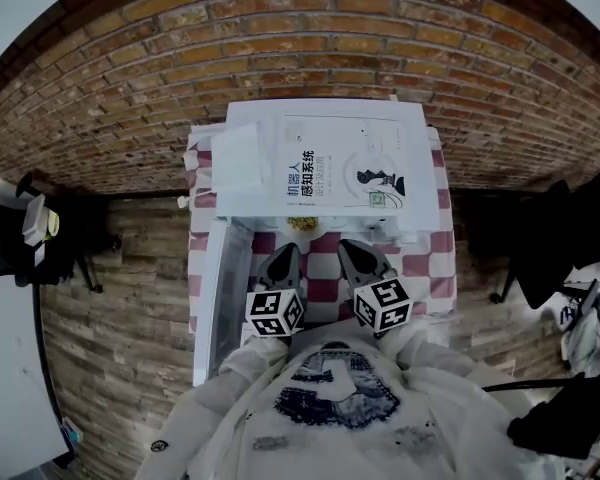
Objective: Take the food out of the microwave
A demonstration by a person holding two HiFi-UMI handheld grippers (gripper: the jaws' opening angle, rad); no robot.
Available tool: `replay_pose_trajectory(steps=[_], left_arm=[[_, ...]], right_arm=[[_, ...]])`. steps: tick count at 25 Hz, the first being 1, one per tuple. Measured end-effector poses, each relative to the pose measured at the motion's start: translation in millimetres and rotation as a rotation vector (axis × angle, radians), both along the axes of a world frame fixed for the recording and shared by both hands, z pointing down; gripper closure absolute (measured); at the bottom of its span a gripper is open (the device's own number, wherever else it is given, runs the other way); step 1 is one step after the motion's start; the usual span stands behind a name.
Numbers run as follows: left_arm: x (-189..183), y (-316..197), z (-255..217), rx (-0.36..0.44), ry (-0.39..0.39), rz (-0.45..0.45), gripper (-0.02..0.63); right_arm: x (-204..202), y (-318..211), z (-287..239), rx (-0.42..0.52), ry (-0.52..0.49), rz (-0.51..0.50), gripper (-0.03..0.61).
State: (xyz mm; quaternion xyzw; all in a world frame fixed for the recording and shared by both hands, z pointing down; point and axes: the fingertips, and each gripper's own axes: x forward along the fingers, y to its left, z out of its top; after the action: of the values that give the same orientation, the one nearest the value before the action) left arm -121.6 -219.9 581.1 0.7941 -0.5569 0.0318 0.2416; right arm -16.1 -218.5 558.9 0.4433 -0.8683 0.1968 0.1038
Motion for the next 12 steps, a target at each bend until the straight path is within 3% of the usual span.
replay_pose_trajectory(steps=[5,12], left_arm=[[-1.0,-2.2,21.3,-0.058,0.058,-0.011,0.593],[2.6,-8.3,39.4,-0.109,0.177,-0.012,0.423]], right_arm=[[-4.4,-1.7,10.1,-0.015,0.015,-0.007,0.565],[-6.2,-1.4,14.4,-0.040,0.036,-0.010,0.565]])
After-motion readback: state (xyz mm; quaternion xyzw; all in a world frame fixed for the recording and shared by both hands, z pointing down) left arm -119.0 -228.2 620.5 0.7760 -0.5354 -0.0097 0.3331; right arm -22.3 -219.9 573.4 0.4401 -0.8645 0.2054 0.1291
